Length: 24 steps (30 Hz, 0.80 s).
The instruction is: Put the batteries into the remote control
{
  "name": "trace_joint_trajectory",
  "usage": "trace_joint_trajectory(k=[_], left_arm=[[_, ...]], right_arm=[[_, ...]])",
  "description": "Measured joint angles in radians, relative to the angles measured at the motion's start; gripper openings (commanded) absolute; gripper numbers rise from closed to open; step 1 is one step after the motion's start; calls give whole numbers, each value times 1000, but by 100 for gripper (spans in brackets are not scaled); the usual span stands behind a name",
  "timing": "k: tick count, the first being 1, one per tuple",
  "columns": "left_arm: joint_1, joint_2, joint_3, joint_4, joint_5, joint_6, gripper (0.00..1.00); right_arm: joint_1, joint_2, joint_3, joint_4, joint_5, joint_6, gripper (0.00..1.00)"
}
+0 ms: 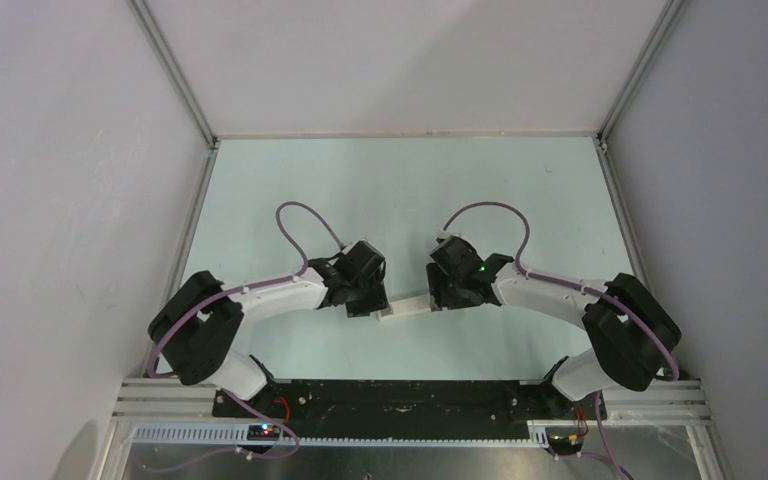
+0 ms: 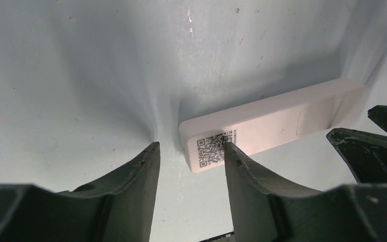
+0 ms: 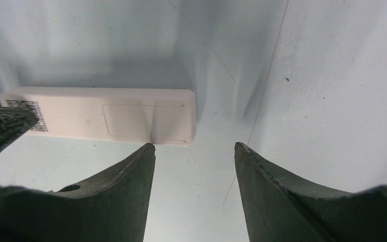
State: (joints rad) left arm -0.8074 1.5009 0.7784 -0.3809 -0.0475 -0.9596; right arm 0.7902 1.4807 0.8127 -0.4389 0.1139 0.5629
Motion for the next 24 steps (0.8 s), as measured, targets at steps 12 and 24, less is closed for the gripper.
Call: trace_joint_trajectory(k=[12,24], left_arm=[[0,3,0,1,6,0,53],[0,7,2,3,24,0,52]], right_arm=[[-5,8,18,22,-29,-18,56],[-5,46,37,62,-24,-22,52]])
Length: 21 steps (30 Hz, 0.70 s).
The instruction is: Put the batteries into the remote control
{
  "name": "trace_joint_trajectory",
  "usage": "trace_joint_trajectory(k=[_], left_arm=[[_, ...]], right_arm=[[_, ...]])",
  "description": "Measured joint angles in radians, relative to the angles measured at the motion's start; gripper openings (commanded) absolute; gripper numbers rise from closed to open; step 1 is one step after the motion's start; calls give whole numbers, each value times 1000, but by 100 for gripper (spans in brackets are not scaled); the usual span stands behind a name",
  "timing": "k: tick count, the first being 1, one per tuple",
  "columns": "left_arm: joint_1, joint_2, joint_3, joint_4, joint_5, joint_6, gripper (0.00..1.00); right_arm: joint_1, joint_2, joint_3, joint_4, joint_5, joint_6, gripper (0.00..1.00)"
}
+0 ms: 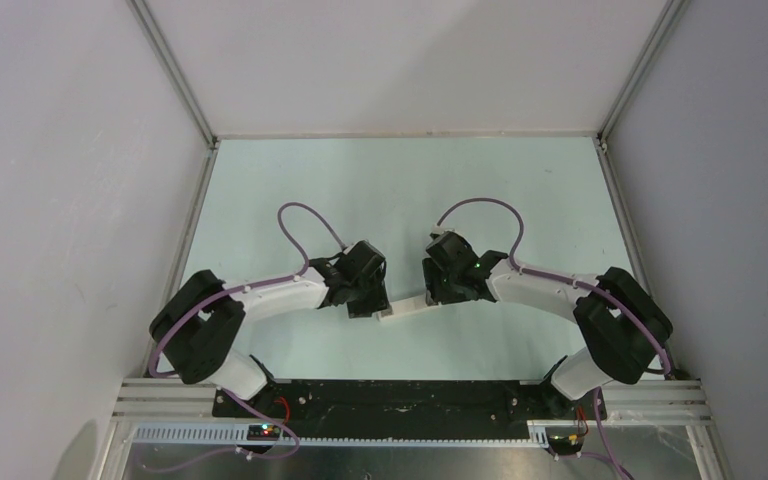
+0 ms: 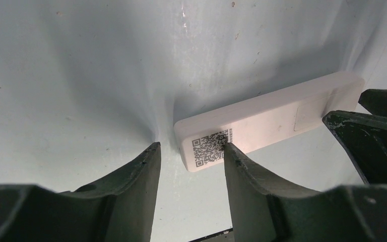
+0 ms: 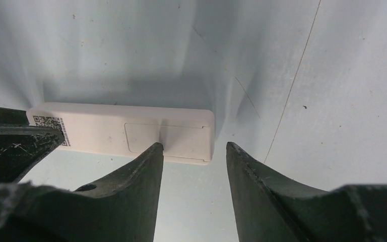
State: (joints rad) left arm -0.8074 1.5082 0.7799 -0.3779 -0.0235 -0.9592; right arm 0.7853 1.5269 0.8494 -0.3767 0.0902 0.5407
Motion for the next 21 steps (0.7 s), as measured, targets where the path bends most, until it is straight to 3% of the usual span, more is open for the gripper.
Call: trace_joint_trajectory(k=[21], left_arm=[[0,8,6,2,23,1,50]], right_arm=[[17,21,16,7,21,5,34]])
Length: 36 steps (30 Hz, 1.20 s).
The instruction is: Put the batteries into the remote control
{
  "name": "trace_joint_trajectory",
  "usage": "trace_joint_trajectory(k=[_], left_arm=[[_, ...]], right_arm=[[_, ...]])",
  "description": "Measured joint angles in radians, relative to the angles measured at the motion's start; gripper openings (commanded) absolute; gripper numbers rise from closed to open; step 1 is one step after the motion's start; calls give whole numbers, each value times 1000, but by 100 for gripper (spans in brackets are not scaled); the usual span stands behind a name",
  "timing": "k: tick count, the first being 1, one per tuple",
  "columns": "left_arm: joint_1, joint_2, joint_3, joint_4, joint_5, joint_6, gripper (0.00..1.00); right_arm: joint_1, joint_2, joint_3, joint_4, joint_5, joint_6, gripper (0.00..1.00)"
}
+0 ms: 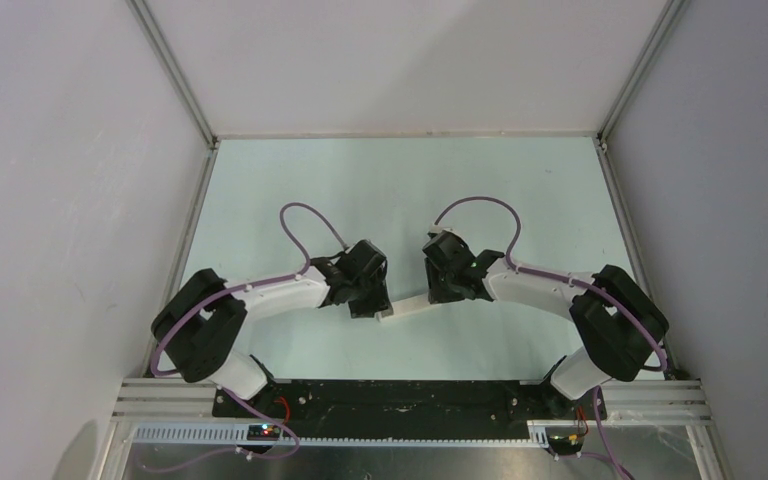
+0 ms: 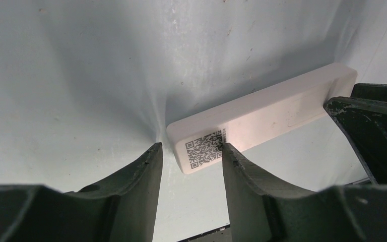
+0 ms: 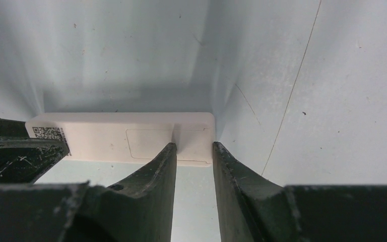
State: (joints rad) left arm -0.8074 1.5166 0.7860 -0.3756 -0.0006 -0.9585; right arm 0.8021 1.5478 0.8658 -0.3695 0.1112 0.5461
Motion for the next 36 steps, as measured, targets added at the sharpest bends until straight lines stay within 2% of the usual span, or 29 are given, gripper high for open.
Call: trace_joint_trajectory(k=[13,23,36], left_arm=[[0,11,8,4,42,-2,45],[4,19,9,5,57,-2,44],[5,19,9,9,65,0,42]], right_arm=[[35,24,30,-31,66,18,30],[45,37,45,-49,85,43,33],[-2,11,-22,39,6,75,33]])
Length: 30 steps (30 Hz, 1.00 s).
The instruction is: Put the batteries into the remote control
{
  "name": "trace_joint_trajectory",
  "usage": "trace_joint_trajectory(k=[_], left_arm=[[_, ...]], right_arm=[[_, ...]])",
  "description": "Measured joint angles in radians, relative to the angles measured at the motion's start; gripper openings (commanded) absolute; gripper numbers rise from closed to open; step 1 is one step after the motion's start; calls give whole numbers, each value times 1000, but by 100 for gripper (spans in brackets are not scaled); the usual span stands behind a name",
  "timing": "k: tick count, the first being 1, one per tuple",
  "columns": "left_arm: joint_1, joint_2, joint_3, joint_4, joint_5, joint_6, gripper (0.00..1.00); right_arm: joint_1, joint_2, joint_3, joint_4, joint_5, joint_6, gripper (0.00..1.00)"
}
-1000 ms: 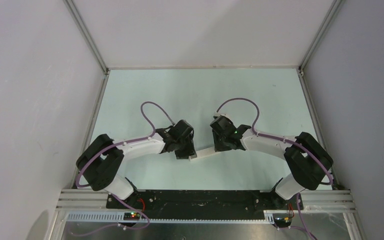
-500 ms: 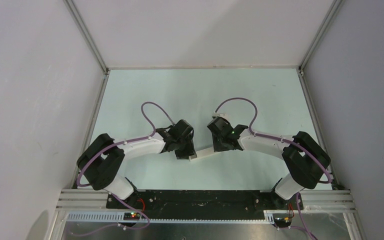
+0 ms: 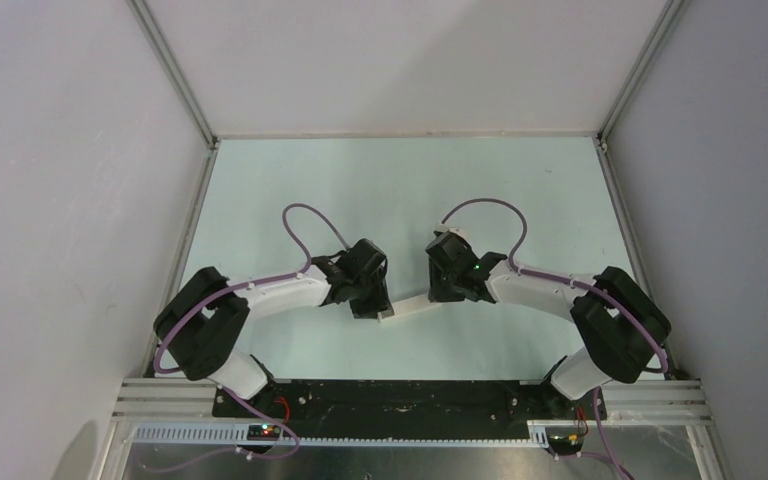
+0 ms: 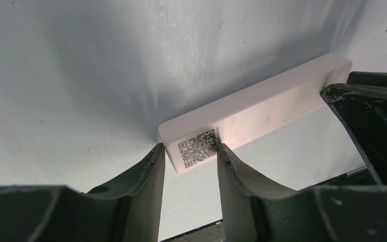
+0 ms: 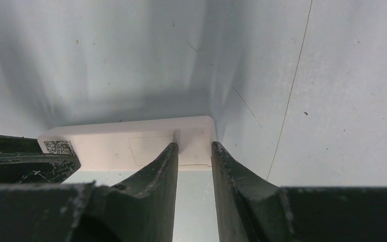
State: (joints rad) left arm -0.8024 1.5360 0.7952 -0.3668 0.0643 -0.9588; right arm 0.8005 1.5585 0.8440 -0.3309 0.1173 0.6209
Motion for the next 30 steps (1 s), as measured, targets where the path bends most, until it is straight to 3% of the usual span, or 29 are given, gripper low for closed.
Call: trace_joint_trajectory(k=[5,18,25,30], left_arm=[[2,0,-1,6,5,1,42],[24,-69,-49,52,-43,22,55],[46,-169,-27,-41,-149,70,64],[55,-274,5,-133,-230,97,65]], right_arm=[[-18,-12,-33,45,-26,18,35],[-51,-46,-3,-15,-42,-33,57],[-100,-78,85,-30,-19,-116,57],[-107,35,159,-34,-13,-172,51]])
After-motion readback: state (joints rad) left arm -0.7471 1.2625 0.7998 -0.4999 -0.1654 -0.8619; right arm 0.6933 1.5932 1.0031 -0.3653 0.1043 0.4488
